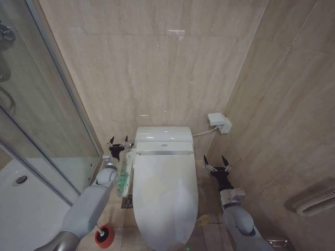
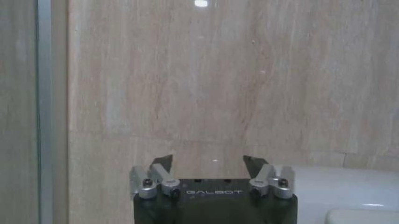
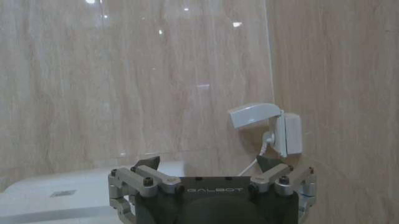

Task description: Open the toilet lid, clean the toilet bowl with a toilet brush, close the toilet lid, and flush.

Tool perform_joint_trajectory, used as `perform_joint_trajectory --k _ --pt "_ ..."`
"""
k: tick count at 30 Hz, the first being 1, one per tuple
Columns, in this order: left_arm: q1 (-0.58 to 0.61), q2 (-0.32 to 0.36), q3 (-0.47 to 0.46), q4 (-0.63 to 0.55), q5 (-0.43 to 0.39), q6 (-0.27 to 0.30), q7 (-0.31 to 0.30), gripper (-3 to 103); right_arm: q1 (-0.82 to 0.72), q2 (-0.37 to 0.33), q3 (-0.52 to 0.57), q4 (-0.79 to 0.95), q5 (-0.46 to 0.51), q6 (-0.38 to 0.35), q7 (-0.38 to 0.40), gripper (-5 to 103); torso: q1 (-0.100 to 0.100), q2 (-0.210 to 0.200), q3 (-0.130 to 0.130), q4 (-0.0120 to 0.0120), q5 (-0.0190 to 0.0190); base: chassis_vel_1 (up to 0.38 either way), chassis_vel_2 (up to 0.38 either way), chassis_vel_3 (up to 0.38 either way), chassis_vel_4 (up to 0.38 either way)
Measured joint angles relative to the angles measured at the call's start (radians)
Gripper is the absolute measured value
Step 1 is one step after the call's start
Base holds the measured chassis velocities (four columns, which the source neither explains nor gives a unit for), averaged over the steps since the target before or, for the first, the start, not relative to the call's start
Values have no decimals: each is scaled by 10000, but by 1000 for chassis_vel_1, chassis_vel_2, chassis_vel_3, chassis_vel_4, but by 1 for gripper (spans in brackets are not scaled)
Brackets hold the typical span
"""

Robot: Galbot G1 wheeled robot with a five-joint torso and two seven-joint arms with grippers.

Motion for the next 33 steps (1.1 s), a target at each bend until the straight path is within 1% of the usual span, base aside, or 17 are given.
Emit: perform_joint_trajectory --k 1,5,8,9,10,12,13,15,16,17,18,24,25,26,28,29,33 --pt "-29 8 0 23 -1 6 25 70 0 0 0 0 0 0 0 100 0 0 0 0 0 0 0 0 0" --pt "-194 19 46 150 -98 18 235 70 0 0 0 0 0 0 0 100 0 0 0 0 0 0 0 0 0" --pt "-302 20 122 160 -366 188 261 70 0 1 0 0 0 0 0 100 0 0 0 -2 0 0 0 0 0" --pt "-365 23 180 127 -552 389 184 70 0 0 0 0 0 0 0 100 0 0 0 -2 0 0 0 0 0" --pt "-419 23 233 90 -708 548 85 38 0 0 0 0 0 0 1 100 0 0 0 -2 0 0 0 0 0" --pt "-505 16 333 14 -875 862 -262 38 0 0 0 0 0 0 -1 100 0 0 0 -2 0 0 0 0 0" --pt "-505 16 333 14 -875 862 -262 38 0 0 0 0 0 0 -1 100 0 0 0 -2 0 0 0 0 0" --pt "-631 -10 487 -104 -1240 1446 -962 38 0 0 0 0 0 0 0 100 0 0 0 -1 0 0 0 0 0" --pt "-704 -29 546 -107 -1428 1614 -1170 38 0 0 0 0 0 0 0 100 0 0 0 -1 0 0 0 0 0" --pt "-704 -29 546 -107 -1428 1614 -1170 38 0 0 0 0 0 0 0 100 0 0 0 -1 0 0 0 0 0" --pt "-778 -48 603 -84 -1578 1701 -1268 11 0 0 0 0 0 0 -2 100 0 0 0 -1 0 0 0 0 0" --pt "-1244 -83 960 240 -2186 1952 -1088 11 0 0 0 0 0 0 -2 100 0 0 0 -1 0 0 0 0 0" --pt "-1336 -84 1021 292 -2279 2035 -1045 0 0 0 0 0 0 0 0 100 0 0 0 -2 -1 0 0 0 0" --pt "-1336 -84 1021 292 -2279 2035 -1045 0 0 0 0 0 0 0 0 100 0 0 0 -2 -1 0 0 0 0" --pt "-1588 -116 1167 356 -2619 2438 -997 0 0 0 0 0 0 0 -1 100 0 0 0 -1 0 0 0 0 0" --pt "-1588 -116 1167 356 -2619 2438 -997 0 0 0 0 0 0 0 -1 100 0 0 0 -1 0 0 0 0 0" --pt "-1897 -254 1349 614 -2830 2865 -974 0 0 0 0 0 0 0 0 100 0 0 0 -1 0 0 0 0 0"
